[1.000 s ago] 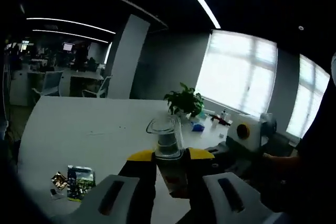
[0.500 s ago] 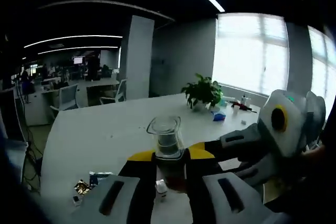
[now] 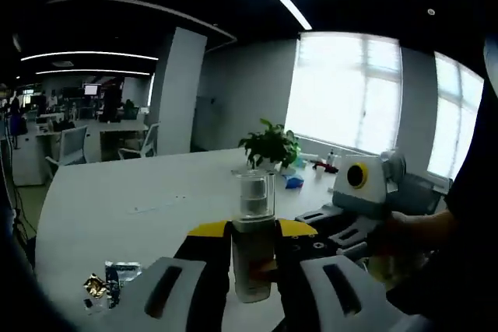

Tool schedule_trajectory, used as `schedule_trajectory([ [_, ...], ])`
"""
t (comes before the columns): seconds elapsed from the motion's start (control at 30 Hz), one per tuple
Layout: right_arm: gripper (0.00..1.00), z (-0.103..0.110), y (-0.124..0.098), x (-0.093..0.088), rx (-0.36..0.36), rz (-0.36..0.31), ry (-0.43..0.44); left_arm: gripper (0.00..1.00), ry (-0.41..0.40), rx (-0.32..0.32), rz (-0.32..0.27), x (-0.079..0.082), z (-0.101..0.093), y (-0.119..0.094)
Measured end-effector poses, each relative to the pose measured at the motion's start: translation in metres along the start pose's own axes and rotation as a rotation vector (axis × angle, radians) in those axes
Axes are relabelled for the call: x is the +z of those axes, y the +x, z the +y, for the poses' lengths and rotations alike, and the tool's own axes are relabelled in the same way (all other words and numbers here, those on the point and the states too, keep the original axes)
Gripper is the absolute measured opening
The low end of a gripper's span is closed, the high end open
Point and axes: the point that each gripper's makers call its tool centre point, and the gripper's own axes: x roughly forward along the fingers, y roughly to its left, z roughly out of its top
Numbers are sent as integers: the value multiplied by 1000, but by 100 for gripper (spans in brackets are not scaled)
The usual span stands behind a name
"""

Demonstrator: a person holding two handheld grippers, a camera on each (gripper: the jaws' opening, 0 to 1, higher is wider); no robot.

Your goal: Arrange the skincare products in the storage area until every visible bottle or jar stands upright without overlapping.

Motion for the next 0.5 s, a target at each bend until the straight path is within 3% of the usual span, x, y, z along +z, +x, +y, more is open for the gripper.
schedule_trajectory([
  [0.1,9,8,-6,4,78,-20,11,19,-19,-66,-15,0,-4,-6],
  [0.17,9,13,-9,5,129,-23,5,20,0,-76,-17,-1,-5,-9],
  [0.2,9,12,-10,6,132,-26,3,19,-5,-109,-19,-1,-10,-11],
  [0.27,9,22,-14,9,217,-37,13,18,-69,-188,-30,1,-16,-16],
  [0.3,9,24,-13,12,216,-54,1,19,-85,-209,-40,2,-16,-18],
  [0.37,9,34,-16,17,283,-68,14,19,-107,-261,-62,7,-27,-22],
  [0.5,9,40,-19,23,343,-67,12,18,-71,-347,-65,15,-35,-32],
])
